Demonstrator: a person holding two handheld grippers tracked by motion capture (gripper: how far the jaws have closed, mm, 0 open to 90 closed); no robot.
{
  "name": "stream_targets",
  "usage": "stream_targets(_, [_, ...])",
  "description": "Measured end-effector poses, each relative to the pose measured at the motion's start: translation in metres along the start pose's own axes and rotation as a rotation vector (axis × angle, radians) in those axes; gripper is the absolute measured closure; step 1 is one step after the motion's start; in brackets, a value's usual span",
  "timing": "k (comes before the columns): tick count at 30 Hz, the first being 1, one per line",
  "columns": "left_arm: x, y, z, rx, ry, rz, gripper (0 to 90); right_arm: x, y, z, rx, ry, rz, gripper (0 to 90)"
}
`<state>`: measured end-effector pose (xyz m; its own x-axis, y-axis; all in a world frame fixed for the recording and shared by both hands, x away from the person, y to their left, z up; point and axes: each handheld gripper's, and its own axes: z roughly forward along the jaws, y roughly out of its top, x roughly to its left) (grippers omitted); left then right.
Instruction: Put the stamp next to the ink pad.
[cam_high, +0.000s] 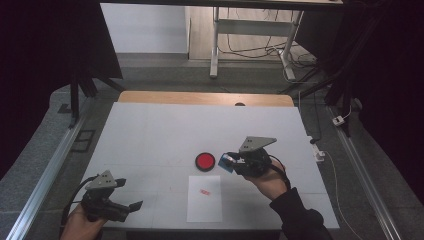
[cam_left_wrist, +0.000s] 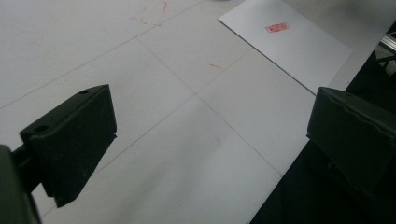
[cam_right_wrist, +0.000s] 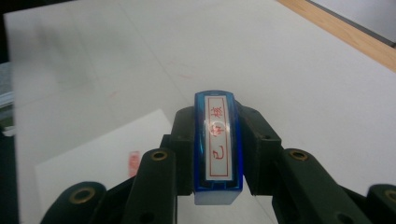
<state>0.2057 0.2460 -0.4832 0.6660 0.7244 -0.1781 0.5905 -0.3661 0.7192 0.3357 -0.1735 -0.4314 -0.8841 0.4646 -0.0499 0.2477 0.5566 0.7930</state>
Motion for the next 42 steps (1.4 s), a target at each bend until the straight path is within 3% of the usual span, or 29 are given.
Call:
stream_targets(11, [0.0,0.0,0.001,0.006,-0.008,0.0,2.0,-0.021,-0.015,0.001,0.037,-0.093,0.038,69.7])
stream_targets(31, [0.001,0.0,0.001,0.004,-0.015,-0.003,2.2,-0.042,-0.037,0.005,0.091,-0.165,0.076,69.8])
stream_targets(42, [0.001,0.0,0.001,0.006,-0.017,-0.007,2.4,-0.051,-0.047,0.009,0.108,-0.174,0.113,69.8])
